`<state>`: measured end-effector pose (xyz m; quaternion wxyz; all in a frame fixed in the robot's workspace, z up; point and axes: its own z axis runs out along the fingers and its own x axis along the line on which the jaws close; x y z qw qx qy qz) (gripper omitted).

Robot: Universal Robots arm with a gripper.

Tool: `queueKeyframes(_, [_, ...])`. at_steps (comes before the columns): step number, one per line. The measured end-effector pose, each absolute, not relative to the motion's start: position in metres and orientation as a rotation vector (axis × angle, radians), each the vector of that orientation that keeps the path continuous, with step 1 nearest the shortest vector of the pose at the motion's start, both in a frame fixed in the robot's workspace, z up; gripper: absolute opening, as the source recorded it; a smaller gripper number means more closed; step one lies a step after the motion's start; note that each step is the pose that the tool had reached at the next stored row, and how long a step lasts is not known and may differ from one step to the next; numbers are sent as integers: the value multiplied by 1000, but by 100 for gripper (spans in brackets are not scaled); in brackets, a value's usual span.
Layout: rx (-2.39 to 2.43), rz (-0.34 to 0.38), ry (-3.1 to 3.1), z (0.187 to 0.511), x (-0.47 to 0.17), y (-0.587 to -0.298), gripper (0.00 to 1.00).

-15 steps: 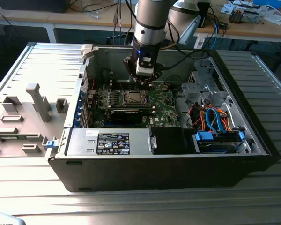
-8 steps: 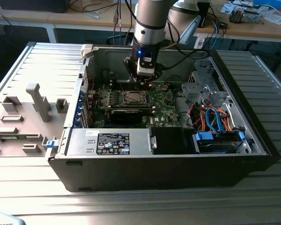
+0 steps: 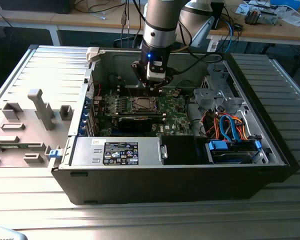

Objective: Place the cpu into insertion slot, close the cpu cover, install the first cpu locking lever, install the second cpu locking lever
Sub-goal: 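Install the first cpu locking lever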

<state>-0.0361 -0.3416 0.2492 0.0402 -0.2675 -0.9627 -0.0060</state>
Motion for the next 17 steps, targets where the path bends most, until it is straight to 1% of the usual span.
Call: queueKeyframes(17, [-736, -15, -2971, 249, -36, -342, 11])
